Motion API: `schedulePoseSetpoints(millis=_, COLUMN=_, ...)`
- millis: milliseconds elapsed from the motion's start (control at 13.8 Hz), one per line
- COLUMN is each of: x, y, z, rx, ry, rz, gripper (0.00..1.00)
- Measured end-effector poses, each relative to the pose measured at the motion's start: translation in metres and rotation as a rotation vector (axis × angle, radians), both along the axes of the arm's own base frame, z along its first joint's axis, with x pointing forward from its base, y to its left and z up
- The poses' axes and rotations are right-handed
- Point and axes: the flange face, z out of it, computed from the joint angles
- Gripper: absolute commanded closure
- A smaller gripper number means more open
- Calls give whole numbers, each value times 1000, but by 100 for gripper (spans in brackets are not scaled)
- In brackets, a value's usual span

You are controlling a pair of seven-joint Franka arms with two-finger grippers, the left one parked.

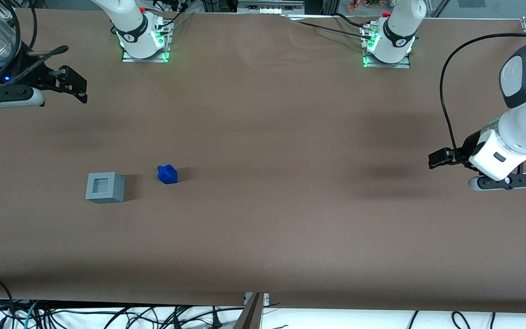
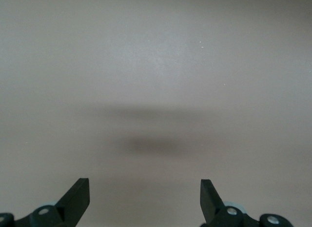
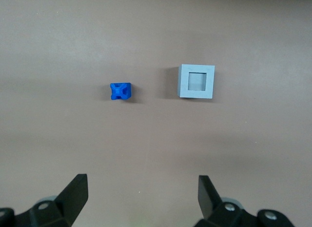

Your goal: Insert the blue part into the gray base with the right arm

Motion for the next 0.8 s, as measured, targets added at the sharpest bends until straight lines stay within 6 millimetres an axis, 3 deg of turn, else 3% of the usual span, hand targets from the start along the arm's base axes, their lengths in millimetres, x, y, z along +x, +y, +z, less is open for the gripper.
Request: schedulePoseSetpoints(millis=797, x=-8, y=-1, z=3, rx=1, ry=-7, rz=-17, gripper=0)
